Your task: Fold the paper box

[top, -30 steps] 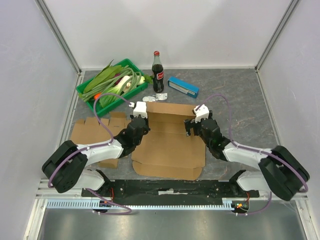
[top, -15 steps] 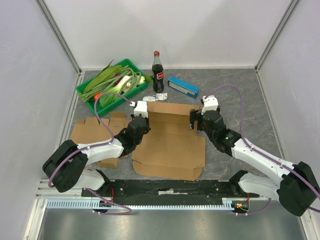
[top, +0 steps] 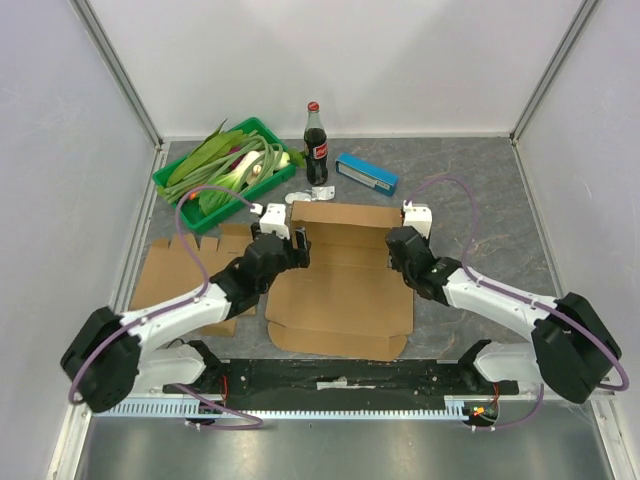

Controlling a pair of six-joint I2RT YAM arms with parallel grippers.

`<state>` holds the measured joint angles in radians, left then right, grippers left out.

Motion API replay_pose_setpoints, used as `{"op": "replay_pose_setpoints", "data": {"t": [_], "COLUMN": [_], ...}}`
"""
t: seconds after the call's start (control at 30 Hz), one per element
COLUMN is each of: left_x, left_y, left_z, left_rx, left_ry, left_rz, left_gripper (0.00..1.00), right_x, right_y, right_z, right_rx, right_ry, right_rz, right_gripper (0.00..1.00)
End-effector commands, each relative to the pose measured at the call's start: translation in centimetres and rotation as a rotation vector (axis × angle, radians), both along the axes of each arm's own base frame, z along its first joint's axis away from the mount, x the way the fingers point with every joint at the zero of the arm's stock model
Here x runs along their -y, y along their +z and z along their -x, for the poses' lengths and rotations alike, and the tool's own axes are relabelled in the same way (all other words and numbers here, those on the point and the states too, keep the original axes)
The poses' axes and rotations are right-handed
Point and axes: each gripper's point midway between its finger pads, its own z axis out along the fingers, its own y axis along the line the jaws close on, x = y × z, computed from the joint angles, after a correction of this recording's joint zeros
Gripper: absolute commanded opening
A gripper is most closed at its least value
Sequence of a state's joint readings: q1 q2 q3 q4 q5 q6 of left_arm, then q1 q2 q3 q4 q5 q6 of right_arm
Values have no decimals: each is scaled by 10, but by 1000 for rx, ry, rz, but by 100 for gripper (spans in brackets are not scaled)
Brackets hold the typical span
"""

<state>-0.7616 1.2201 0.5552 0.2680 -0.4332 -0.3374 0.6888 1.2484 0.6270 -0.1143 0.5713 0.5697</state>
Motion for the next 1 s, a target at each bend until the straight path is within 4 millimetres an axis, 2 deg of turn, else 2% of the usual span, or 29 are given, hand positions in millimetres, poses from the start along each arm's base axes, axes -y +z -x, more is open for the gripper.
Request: {"op": "replay_pose_setpoints", "data": {"t": [0.0,0.03,0.07,0.17,0.2,0.23,0.27,0.3,0.37,0.47,0.53,0.67,0.73,0.9,0.97], "left_x": [-1,-3,-11,-18,-21,-23,-22,-17,-14,-23,-30,-39,-37,-24,-26], "left_y": [16,17,23,29,21,19,18,17,15,2,1,3,4,-17,-23], "left_z": [37,45,59,84,97,105,113,129,142,163,170,169,173,200,203], "left_rx": [-119,-137,-154,-224,-316,-365,-408,-490,-562,-687,-705,-669,-698,-919,-937], "left_ry": [-33,-45,-53,-55,-29,-16,-13,-31,-45,48,77,95,86,120,143], "left_rz": [149,159,173,261,296,318,344,389,427,491,513,501,493,576,579], "left_gripper": [84,85,85,88,90,90,90,90,90,89,88,86,83,82,83], "right_x": [2,-2,-3,-7,-8,-10,-3,-5,0,2,2,10,12,13,15], "right_y": [16,23,21,16,15,18,13,14,17,23,24,22,23,29,29], "right_z": [-17,-21,-22,-25,-24,-27,-26,-26,-28,-29,-30,-30,-31,-32,-35], "right_rx": [38,43,33,-1,-14,-25,-60,-80,-97,-119,-125,-150,-167,-179,-189], "right_ry": [-186,-193,-194,-210,-217,-222,-242,-235,-245,-240,-231,-242,-237,-232,-241], "right_rz": [-61,-76,-76,-78,-82,-103,-103,-124,-138,-133,-136,-172,-196,-232,-234], "right_gripper": [51,50,50,41,25,16,10,1,0,0,0,0,0,0,0]}}
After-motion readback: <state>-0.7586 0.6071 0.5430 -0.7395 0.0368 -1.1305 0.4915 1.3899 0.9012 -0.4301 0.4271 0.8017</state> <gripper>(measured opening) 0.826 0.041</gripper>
